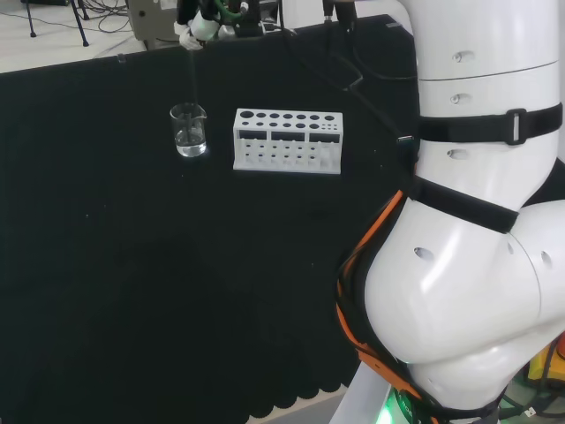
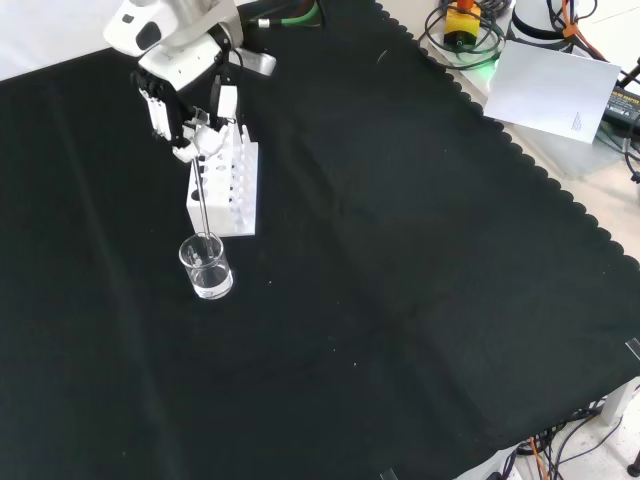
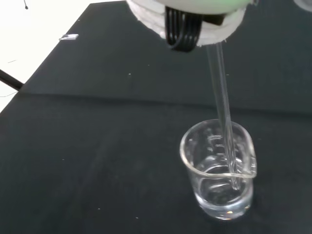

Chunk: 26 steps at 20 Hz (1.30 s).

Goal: Stir in the beaker to the left of the white test tube rack with the glass rod.

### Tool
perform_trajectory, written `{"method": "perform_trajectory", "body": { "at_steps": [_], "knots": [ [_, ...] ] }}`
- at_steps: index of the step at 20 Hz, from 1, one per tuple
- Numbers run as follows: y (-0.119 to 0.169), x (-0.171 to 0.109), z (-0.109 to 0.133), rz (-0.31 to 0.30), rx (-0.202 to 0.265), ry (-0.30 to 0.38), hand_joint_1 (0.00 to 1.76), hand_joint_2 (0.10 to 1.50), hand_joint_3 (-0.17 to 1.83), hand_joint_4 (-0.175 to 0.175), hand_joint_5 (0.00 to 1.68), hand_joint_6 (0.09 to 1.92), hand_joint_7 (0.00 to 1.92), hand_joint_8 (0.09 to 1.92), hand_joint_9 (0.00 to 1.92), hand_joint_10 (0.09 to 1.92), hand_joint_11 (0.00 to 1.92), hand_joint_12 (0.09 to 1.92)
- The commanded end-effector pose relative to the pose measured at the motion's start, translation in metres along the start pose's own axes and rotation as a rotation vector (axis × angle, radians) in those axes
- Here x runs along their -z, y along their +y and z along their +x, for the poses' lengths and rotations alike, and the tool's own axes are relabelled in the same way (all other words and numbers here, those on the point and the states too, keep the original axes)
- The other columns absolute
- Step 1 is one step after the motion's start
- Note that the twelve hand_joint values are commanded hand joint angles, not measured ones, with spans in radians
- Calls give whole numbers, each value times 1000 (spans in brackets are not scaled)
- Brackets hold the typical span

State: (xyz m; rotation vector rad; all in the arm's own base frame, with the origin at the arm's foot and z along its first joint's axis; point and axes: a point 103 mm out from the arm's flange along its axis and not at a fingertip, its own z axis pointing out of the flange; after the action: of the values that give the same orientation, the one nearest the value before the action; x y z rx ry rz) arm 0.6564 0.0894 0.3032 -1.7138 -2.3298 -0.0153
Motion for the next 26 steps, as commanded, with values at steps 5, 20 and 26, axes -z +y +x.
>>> {"method": "perform_trajectory", "body": {
  "at_steps": [5,20,26],
  "knots": [
    [28,-15,17,16,38,16,1316,765,500,-175,1255,335,1246,953,1853,379,1694,603],
    [-3,-4,-30,2,-30,8,1316,765,501,-175,1257,328,1242,962,1853,378,1693,604],
    [-12,0,-5,-13,6,3,1315,766,500,-175,1258,327,1242,961,1854,378,1693,604]
  ]
}}
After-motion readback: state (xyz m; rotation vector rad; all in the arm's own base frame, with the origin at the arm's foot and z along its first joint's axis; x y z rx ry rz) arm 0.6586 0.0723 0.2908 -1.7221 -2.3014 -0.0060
